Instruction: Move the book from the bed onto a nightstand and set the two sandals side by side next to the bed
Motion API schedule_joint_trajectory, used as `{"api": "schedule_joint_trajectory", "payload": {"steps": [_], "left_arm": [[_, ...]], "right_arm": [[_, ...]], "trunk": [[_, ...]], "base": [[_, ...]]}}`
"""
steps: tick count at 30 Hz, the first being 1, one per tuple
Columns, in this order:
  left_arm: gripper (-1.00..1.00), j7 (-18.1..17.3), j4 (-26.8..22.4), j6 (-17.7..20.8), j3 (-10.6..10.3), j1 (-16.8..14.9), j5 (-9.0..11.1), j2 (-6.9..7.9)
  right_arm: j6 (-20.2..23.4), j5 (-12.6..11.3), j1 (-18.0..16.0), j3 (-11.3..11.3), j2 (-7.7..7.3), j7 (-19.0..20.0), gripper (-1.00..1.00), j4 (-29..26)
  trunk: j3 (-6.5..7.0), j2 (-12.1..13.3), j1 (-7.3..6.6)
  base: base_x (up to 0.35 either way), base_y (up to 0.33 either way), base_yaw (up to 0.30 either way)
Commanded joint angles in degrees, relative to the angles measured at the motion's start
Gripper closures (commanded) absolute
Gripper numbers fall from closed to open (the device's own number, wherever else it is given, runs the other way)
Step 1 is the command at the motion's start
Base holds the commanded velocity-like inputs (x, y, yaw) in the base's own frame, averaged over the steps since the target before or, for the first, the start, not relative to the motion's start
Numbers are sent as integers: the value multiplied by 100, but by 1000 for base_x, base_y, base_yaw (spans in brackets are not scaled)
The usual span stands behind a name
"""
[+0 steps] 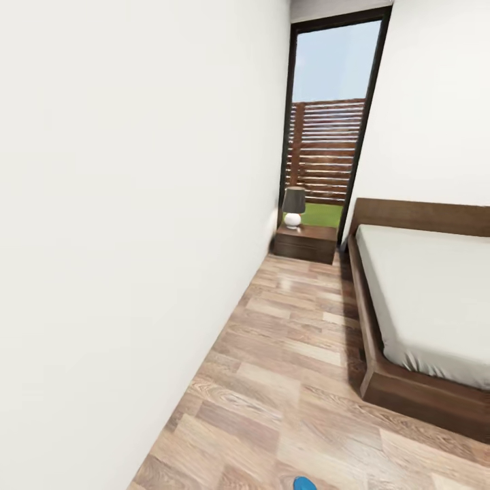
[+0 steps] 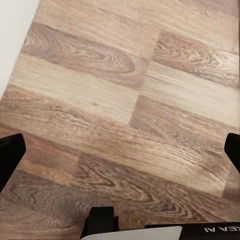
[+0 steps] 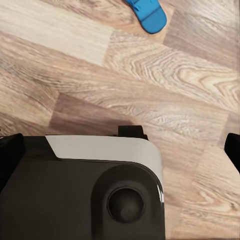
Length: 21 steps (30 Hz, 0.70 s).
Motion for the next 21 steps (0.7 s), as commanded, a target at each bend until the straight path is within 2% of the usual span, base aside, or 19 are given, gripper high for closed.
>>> {"api": "schedule_joint_trajectory", "payload": {"steps": [1, 8, 21], "left_arm": [[-100, 7, 4, -19, 1, -3, -18, 0], [-100, 7, 4, -18, 1, -3, -19, 0], [-100, 7, 4, -18, 1, -3, -20, 0]], "right_arm": [[-15, -2, -1, -12, 1, 5, -100, -1], [-15, -2, -1, -12, 1, 5, -100, -1], [-15, -2, -1, -12, 1, 5, -100, -1]], "trunk": [[-5, -2, 1], [-5, -2, 1], [-5, -2, 1]], "base": [[144, 172, -283], [144, 150, -283], [12, 9, -283]]}}
